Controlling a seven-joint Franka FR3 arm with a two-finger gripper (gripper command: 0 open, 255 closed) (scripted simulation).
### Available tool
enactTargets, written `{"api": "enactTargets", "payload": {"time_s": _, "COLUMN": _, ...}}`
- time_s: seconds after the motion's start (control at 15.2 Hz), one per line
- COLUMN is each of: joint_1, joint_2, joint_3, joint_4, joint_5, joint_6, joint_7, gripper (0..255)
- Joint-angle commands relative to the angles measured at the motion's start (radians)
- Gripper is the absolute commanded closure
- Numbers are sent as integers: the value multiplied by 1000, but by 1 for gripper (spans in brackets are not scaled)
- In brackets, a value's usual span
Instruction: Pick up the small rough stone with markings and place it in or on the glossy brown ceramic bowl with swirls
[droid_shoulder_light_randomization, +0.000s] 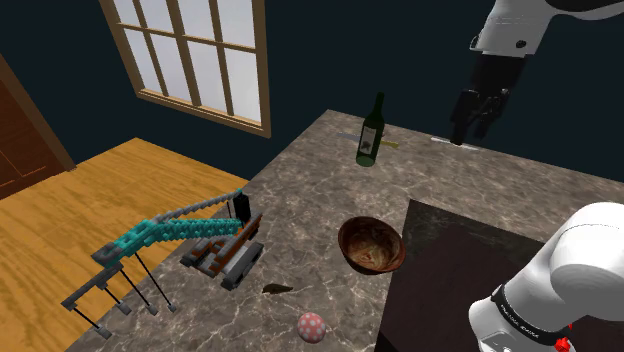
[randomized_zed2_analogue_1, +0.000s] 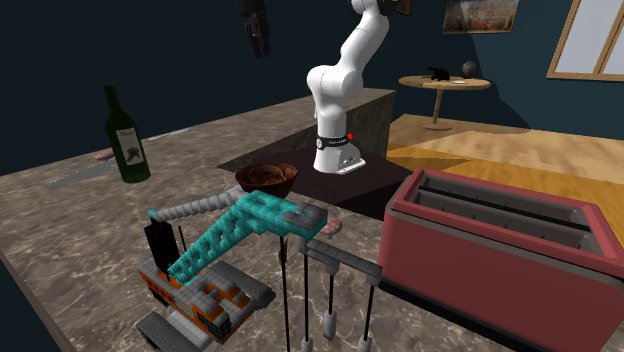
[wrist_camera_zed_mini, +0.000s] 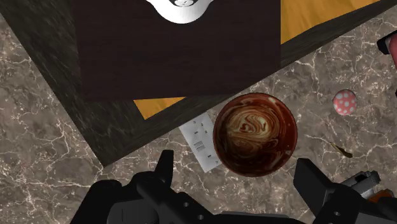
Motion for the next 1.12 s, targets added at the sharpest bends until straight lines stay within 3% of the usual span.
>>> {"api": "enactTargets", "payload": {"time_s": 0.0, "joint_1": 0, "joint_2": 0, "joint_3": 0, "joint_4": 0, "joint_5": 0, "joint_6": 0, "joint_7": 0, "gripper": 0}}
{"api": "enactTargets", "payload": {"time_s": 0.53, "joint_1": 85, "joint_2": -11, "joint_3": 0, "joint_4": -261, "joint_5": 86, "joint_6": 352, "joint_7": -133, "gripper": 0}}
{"api": "enactTargets", "payload": {"time_s": 1.06, "joint_1": 223, "joint_2": 118, "joint_3": -3, "joint_4": -428, "joint_5": 220, "joint_6": 749, "joint_7": -306, "gripper": 0}}
